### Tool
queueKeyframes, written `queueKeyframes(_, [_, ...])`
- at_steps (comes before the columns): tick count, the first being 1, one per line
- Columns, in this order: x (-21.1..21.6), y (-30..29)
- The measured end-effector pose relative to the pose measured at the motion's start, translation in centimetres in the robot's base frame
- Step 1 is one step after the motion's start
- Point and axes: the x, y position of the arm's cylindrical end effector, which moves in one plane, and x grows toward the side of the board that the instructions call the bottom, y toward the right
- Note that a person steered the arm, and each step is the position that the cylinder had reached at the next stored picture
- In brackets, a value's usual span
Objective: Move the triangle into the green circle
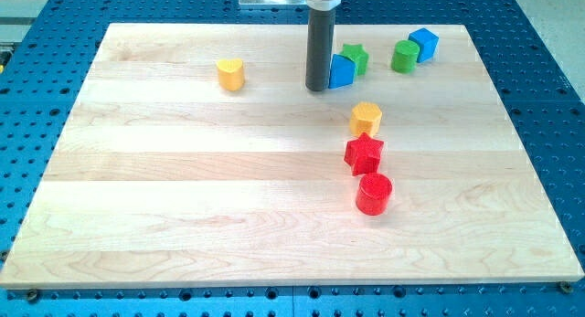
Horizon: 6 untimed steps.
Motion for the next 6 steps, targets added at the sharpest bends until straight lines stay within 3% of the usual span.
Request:
queueKeyframes(2, [-3.3,6.4])
queueKeyframes(4, [-2.5,1.3])
queueKeyframes(6, [-1.5,6.0])
